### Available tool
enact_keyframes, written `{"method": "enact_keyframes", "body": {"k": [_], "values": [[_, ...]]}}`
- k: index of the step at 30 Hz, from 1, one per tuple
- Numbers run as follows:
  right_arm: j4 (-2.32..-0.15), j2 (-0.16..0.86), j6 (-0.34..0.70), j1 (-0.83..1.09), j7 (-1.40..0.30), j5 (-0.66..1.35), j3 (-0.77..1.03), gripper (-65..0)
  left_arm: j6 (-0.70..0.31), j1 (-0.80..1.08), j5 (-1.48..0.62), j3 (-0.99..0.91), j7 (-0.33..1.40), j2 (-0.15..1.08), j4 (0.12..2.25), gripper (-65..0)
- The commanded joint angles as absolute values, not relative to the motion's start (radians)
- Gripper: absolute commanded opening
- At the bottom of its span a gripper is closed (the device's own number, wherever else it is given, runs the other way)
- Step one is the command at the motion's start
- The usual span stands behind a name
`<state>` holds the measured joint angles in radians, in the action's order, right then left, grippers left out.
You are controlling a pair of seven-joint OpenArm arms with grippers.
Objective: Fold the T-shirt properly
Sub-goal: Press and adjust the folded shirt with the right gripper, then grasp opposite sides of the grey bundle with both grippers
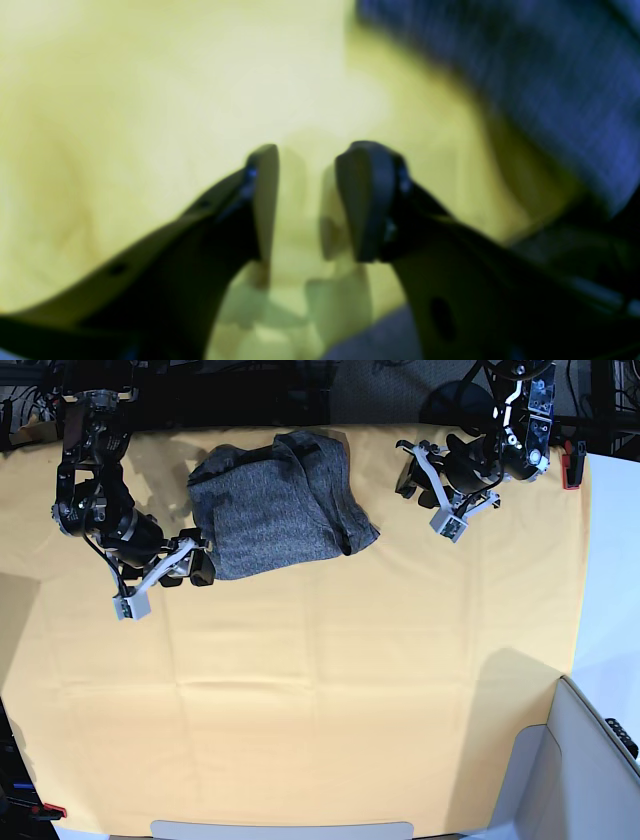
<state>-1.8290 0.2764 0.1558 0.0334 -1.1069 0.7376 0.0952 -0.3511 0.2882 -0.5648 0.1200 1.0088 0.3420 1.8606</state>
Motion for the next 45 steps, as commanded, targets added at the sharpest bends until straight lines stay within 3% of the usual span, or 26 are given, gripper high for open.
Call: {"method": "enact_keyframes", "body": {"k": [1,4,10,21,35,43,45], "values": [[-1.830,0.286,0.160,0.021,-1.104,0.754,0.120,-27.7,-0.366,0.280,-0.579,0.117,1.021,0.349,1.896,-36.8],[-1.785,0.289,0.174,0.021,-1.147,0.796,0.163,-26.3,-0.437,0.278,-0.618,0.110,1.059,0.349,1.920,-34.7],[-1.606,0.295,0.343,-0.016,-1.194,0.929,0.236,-26.3,-0.440,0.277,-0.634,0.116,1.078,0.348,1.922,-34.8],[-1.311,0.282,0.507,-0.127,-1.201,1.073,0.242,-26.3,-0.440,0.232,-0.634,0.116,1.147,0.309,1.922,-34.7],[-1.262,0.156,0.513,-0.153,-1.297,1.109,0.229,-26.3,-0.440,0.208,-0.634,0.119,1.202,0.285,1.919,-34.5],[-1.262,0.154,0.513,-0.153,-1.297,1.109,0.228,-26.6,-0.441,0.208,-0.642,0.120,1.260,0.282,1.919,-34.5],[-1.262,0.154,0.513,-0.153,-1.297,1.109,0.228,-29.4,-0.441,0.208,-0.665,0.120,1.277,0.268,1.917,-34.4]]}}
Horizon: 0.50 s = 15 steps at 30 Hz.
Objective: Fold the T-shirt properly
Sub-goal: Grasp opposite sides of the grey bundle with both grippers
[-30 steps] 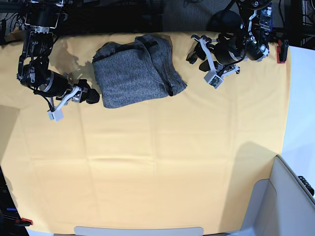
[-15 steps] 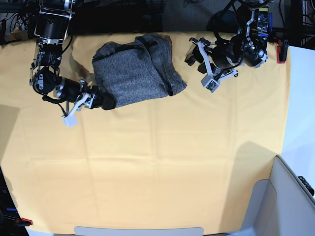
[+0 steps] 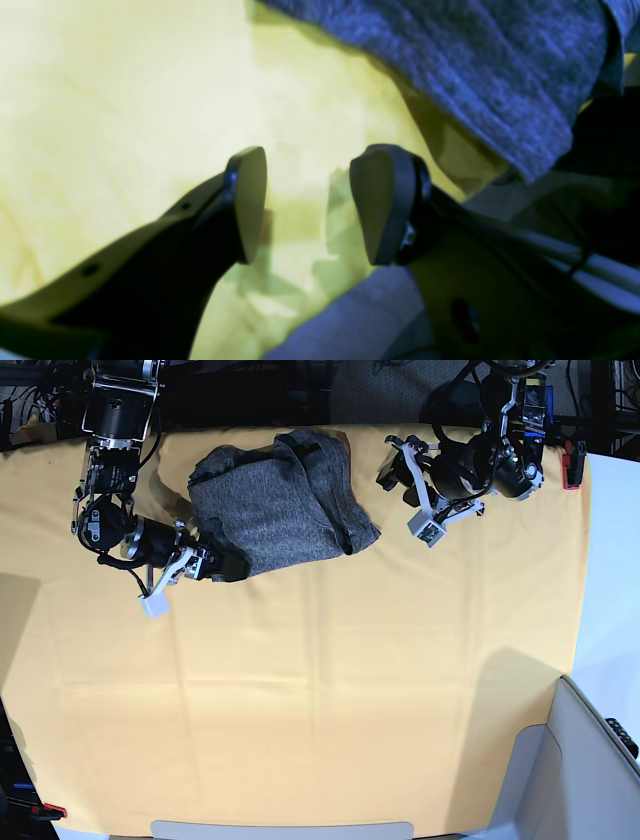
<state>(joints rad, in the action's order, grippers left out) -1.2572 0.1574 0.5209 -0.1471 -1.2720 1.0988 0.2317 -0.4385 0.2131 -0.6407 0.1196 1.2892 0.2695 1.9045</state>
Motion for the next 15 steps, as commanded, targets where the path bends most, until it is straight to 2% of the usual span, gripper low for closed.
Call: {"method": "enact_keyframes", "body": {"k": [1,5,6,15], "values": [[-1.262,0.154,0.513,-0.153,-1.297,1.109,0.228,-32.0,-0.441,0.206,-0.679,0.120,1.290,0.266,1.917,-34.4],[-1.262,0.153,0.513,-0.153,-1.293,1.109,0.228,-45.3,-0.441,0.171,-0.750,0.122,1.362,0.245,1.916,-34.4],[-1.262,0.153,0.513,-0.153,-1.291,1.109,0.228,-46.4,-0.441,0.165,-0.763,0.122,1.376,0.239,1.914,-34.4],[-1.262,0.153,0.513,-0.153,-1.290,1.109,0.231,-46.2,-0.441,0.113,-0.912,0.130,1.396,0.203,1.718,-33.5]]}}
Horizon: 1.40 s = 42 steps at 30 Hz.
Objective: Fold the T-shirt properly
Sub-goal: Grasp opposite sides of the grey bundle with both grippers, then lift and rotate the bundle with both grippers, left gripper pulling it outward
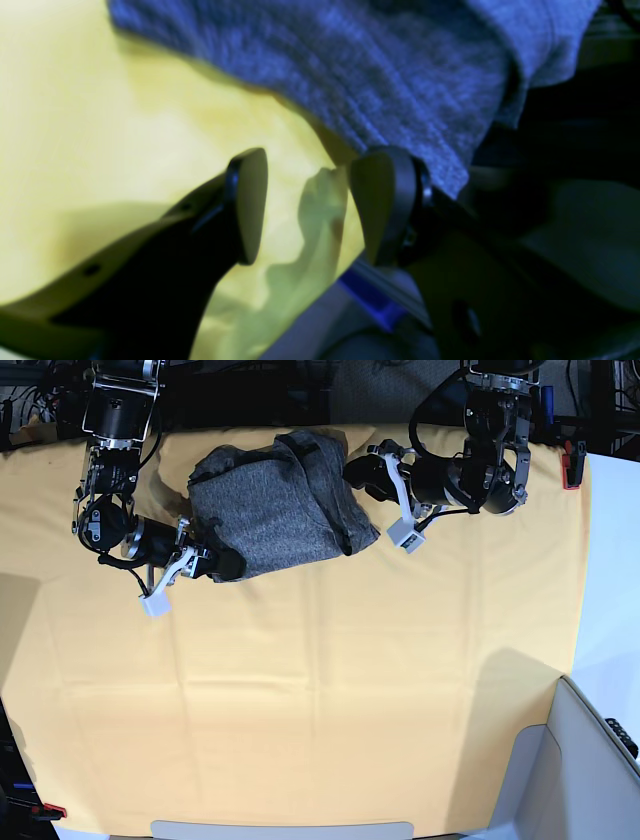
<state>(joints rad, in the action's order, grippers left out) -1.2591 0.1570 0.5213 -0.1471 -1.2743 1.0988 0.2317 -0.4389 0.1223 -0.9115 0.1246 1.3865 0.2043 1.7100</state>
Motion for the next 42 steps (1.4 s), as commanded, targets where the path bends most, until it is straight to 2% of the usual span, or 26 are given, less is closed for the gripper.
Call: {"method": "enact_keyframes", "body": {"k": [1,7,20,27,30,32,34,38,42], "values": [[-1.262,0.153,0.512,-0.153,-1.290,1.109,0.232,-45.1,-0.441,0.107,-0.934,0.142,1.396,0.203,1.685,-32.5],[-1.262,0.153,0.509,-0.153,-1.290,1.109,0.232,-37.4,-0.441,0.102,-1.049,0.222,1.396,0.206,1.621,-30.8],[-1.262,0.153,0.509,-0.150,-1.288,1.109,0.234,-37.2,-0.441,0.087,-1.127,0.240,1.396,0.208,1.620,-30.8],[-1.265,0.131,0.509,-0.147,-1.288,1.109,0.229,-38.0,-0.441,0.084,-1.127,0.240,1.396,0.200,1.570,-30.9],[-1.268,0.122,0.509,-0.147,-1.288,1.107,0.228,-45.8,-0.441,0.081,-1.127,0.239,1.396,0.197,1.524,-31.3],[-1.268,0.119,0.510,-0.147,-1.288,1.104,0.228,-52.8,-0.441,0.079,-1.127,0.232,1.396,0.182,1.512,-35.2],[-1.270,0.119,0.512,-0.145,-1.290,1.104,0.226,-56.7,-0.441,0.079,-1.127,0.232,1.389,0.177,1.512,-42.7],[-1.271,0.119,0.512,-0.142,-1.294,1.104,0.226,-56.7,-0.440,0.058,-1.124,0.232,1.383,0.177,1.512,-58.1],[-1.340,0.122,0.512,-0.099,-1.294,1.107,0.228,-56.7,-0.415,0.008,-1.124,0.232,1.395,0.180,1.511,-65.0]]}}
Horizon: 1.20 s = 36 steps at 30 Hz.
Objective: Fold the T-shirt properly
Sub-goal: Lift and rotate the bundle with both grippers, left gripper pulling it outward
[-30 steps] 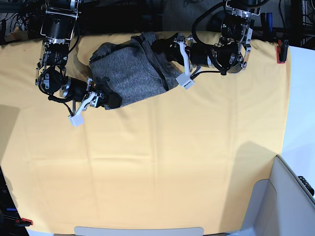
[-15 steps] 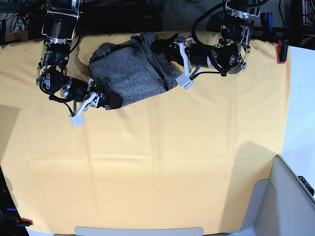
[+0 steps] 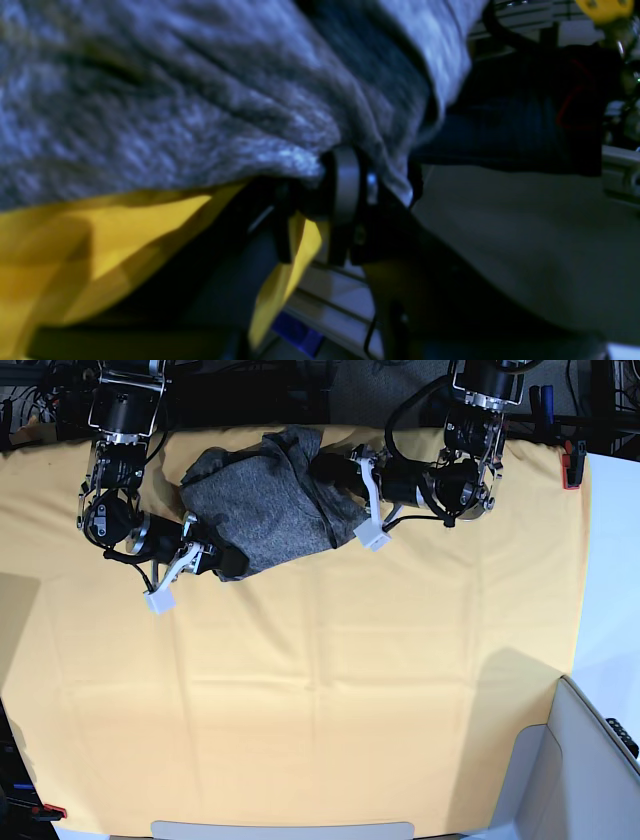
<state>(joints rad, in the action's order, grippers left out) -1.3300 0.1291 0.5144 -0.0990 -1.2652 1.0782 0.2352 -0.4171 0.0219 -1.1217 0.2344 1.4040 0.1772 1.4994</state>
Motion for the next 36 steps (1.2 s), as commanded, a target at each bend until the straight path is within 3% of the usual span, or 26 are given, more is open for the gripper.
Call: {"method": "enact_keyframes", "body": {"k": [1,5,18,30,36], "values": [[-1.365,0.122,0.510,-0.087,-1.294,1.107,0.228,-56.7,-0.392,-0.008,-1.122,0.231,1.396,0.180,1.511,-65.0],[-1.461,0.124,0.509,-0.035,-1.294,1.107,0.231,-56.7,-0.320,-0.076,-1.119,0.186,1.396,0.180,1.501,-65.0],[-1.600,0.114,0.509,0.110,-1.288,1.107,0.234,-56.7,-0.317,-0.312,-1.119,0.191,1.396,0.171,1.254,-65.0],[-1.606,-0.007,0.509,0.191,-1.274,1.107,0.237,-56.7,-0.317,-0.466,-1.119,0.486,1.201,0.122,1.058,-65.0],[-1.606,-0.005,0.509,0.206,-1.257,1.109,0.237,-56.7,-0.317,-0.541,-1.119,0.576,1.121,0.104,0.983,-65.0]]}}
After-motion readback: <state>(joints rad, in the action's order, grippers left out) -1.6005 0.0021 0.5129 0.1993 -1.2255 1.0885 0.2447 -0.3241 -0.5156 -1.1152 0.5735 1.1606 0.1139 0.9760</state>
